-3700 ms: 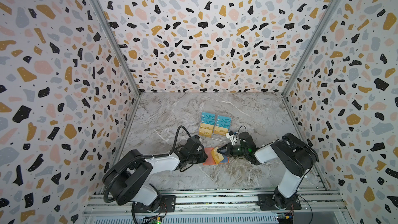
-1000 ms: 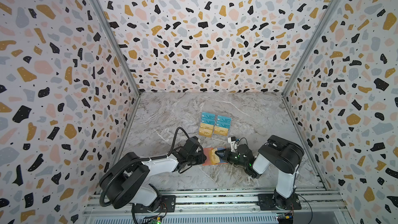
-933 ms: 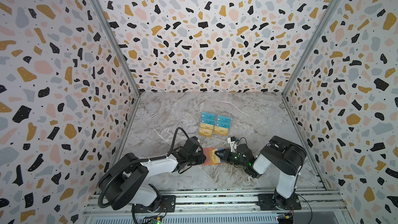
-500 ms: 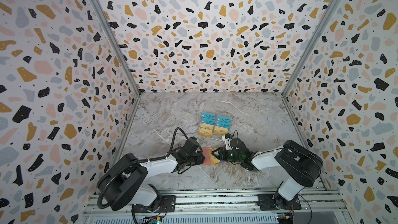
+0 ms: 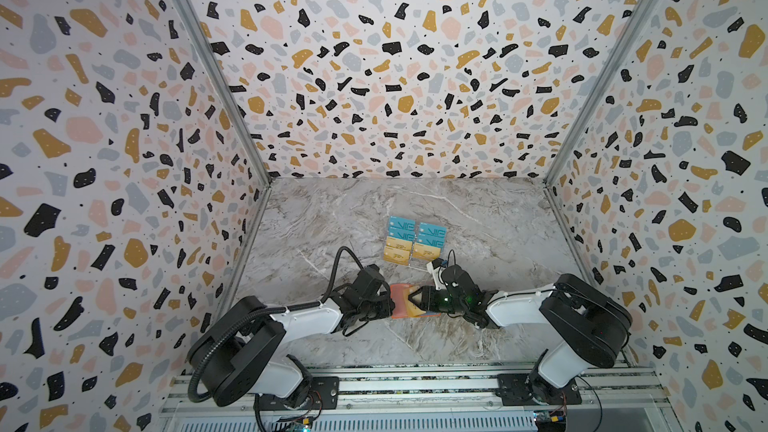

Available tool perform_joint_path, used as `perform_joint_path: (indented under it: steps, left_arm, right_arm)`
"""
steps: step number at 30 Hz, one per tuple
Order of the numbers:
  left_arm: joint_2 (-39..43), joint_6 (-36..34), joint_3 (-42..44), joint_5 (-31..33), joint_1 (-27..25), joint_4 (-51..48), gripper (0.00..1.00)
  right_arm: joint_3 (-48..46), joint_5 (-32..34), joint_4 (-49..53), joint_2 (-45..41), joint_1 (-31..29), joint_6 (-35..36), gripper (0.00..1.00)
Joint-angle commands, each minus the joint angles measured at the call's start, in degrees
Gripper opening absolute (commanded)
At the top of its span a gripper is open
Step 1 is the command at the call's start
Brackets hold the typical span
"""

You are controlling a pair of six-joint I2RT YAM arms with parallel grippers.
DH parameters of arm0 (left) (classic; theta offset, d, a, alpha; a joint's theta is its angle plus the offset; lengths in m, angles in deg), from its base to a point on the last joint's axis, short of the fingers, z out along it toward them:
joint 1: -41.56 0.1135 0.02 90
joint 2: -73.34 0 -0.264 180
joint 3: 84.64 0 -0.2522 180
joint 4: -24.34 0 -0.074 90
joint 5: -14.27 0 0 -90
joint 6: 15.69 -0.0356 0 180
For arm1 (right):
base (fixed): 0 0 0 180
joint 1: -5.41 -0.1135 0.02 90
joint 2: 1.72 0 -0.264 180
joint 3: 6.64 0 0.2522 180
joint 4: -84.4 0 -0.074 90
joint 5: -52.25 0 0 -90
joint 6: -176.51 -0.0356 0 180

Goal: Put the credit cards into the card holder

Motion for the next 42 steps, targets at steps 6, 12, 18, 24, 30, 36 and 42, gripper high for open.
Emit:
perform_joint_path:
  steps: [6, 12, 18, 24, 30, 36, 42]
  left_arm:
    - [0.6, 0.0, 0.5, -0.6, 0.2, 1.0, 0.18]
    - [0.7, 0.0, 0.7, -0.4, 0.2, 1.0, 0.18]
    - [0.7, 0.1, 0.5, -0.3, 0.2, 0.8, 0.18]
    - [0.8, 0.0, 0.5, -0.2, 0.2, 0.6, 0.18]
    - [0.8, 0.0, 0.2, -0.1, 0.2, 0.1, 0.18]
    - [0.8, -0.2, 0.0, 0.0, 0.2, -0.5, 0.19]
    - [0.8, -0.3, -0.2, 0.0, 0.2, -1.1, 0.19]
  right_arm:
    - [0.1, 0.9, 9.9, -3.0, -0.3, 2.8, 0.47]
    - [-0.6, -2.9, 7.1, -1.8, -0.3, 2.8, 0.45]
    - [-2.0, -6.1, 2.5, -0.5, 0.4, 0.3, 0.39]
    - [-5.6, -9.9, -4.4, 0.0, 3.4, -1.9, 0.24]
    - [-6.9, -13.2, -9.2, 0.9, 5.3, -1.7, 0.12]
    - [-9.0, -15.2, -17.9, 3.0, 6.0, -3.2, 0.0]
    - [-11.4, -15.7, -26.2, 5.8, 7.1, -6.4, 0.0]
